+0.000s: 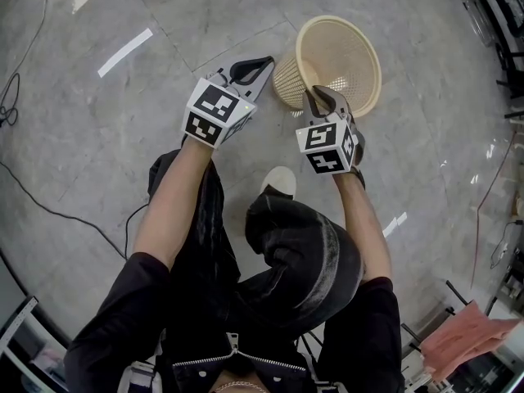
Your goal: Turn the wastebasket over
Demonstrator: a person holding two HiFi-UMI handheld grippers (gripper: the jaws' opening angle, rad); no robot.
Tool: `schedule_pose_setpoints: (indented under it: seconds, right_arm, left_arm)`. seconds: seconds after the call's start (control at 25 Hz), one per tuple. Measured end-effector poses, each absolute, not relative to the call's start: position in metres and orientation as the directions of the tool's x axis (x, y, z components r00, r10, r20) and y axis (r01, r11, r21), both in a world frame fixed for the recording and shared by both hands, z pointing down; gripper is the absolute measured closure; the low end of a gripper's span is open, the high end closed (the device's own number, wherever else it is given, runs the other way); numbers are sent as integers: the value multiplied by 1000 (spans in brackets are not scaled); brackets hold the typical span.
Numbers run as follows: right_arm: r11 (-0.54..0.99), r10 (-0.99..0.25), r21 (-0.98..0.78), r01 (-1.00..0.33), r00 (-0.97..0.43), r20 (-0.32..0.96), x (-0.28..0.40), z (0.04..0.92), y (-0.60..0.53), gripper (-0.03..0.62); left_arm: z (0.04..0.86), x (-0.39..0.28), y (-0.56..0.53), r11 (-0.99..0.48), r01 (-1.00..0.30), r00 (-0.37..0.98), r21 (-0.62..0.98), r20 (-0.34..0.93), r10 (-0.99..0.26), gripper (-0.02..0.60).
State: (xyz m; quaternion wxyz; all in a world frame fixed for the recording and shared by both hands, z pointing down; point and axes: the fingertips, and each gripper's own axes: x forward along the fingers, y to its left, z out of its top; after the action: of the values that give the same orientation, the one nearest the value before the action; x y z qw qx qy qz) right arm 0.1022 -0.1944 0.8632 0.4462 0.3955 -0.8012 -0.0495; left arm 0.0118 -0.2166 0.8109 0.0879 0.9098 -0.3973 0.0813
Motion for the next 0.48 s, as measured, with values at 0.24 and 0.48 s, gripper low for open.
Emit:
schedule_pose_setpoints:
  seconds: [0.24, 0.48]
  right_arm:
    - [597, -726, 254, -761, -378, 575, 98, 830, -208, 537]
    - [435, -748, -17, -900, -372, 549, 133, 835, -218, 543]
  left_arm:
    - [810, -2, -215, -656, -750, 656, 85, 227, -720, 577]
    - [818, -12, -213, -659, -749, 653, 77, 259, -712, 577]
